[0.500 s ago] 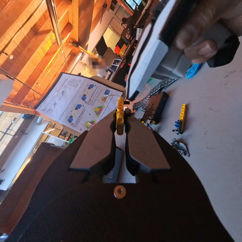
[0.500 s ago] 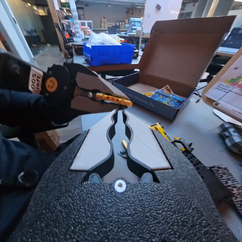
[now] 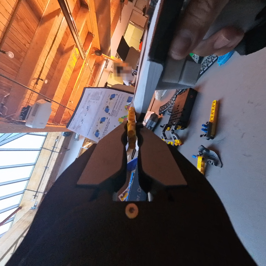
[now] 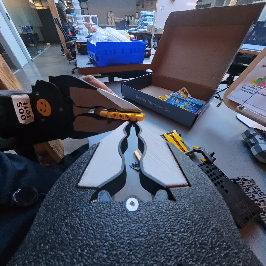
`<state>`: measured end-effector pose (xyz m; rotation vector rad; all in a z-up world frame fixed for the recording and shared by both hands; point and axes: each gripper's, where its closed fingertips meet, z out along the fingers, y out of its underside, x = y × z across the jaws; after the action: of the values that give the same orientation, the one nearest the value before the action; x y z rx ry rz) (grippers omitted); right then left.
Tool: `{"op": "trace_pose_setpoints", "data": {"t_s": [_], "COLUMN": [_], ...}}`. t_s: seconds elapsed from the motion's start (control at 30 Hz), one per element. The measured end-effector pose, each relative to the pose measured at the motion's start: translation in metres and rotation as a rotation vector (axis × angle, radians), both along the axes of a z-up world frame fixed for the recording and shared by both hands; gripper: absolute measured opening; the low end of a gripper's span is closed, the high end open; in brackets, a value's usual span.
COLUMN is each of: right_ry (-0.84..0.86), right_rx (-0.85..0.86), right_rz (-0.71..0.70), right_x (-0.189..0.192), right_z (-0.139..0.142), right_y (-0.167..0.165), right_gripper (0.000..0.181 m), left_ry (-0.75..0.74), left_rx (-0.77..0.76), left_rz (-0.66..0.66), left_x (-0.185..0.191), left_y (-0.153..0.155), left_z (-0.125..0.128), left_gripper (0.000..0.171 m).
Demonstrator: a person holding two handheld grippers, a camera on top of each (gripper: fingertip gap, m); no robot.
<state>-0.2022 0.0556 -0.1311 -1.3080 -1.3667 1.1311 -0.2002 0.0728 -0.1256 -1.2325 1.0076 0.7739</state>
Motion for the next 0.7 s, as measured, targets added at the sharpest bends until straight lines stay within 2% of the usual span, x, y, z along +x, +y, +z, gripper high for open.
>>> {"op": "trace_pose_setpoints", "data": {"t_s": [0.17,0.3,0.37,0.4,0.43,0.47,0.5,0.53,0.57,0.63,0.7], "right_ry": [-0.026,-0.228,-0.279,-0.365,-0.465,-0.487,-0.446,-0.379,-0.315,-0.224,-0.217], "right_rx": [0.140,0.471,0.482,0.496,0.502,0.460,0.394,0.355,0.346,0.355,0.374], "right_rz": [0.000,-0.109,-0.096,-0.097,-0.101,-0.070,-0.031,-0.027,-0.055,-0.117,-0.187], "right_x": [0.000,-0.003,-0.003,0.000,0.004,0.005,0.001,-0.003,-0.007,-0.006,0.007], "right_z": [-0.005,-0.029,-0.038,-0.054,-0.079,-0.097,-0.100,-0.090,-0.073,-0.041,-0.025], "right_y": [-0.002,0.009,0.010,0.015,0.022,0.019,0.011,0.009,0.014,0.030,0.052], "right_gripper": [0.000,0.000,0.000,0.000,0.000,0.000,0.000,0.000,0.000,0.000,0.000], "left_ry": [0.063,0.134,0.115,0.065,0.011,-0.066,-0.117,-0.119,-0.096,-0.020,0.066], "left_rx": [0.006,-0.010,-0.002,0.121,0.165,0.176,0.153,0.082,-0.009,-0.081,-0.141], "left_rz": [-0.029,0.042,0.048,0.115,0.125,0.131,0.103,0.041,-0.010,0.012,-0.006], "left_x": [0.001,-0.005,-0.007,-0.021,-0.034,-0.049,-0.055,-0.050,-0.043,-0.039,-0.027], "left_y": [-0.004,0.003,0.004,0.002,-0.002,-0.006,-0.009,-0.010,-0.008,0.002,0.008], "left_z": [0.001,-0.016,-0.016,0.011,0.036,0.059,0.072,0.068,0.052,0.018,-0.015], "left_gripper": [0.006,0.004,0.004,0.004,0.005,0.005,0.005,0.005,0.006,0.006,0.006]}}
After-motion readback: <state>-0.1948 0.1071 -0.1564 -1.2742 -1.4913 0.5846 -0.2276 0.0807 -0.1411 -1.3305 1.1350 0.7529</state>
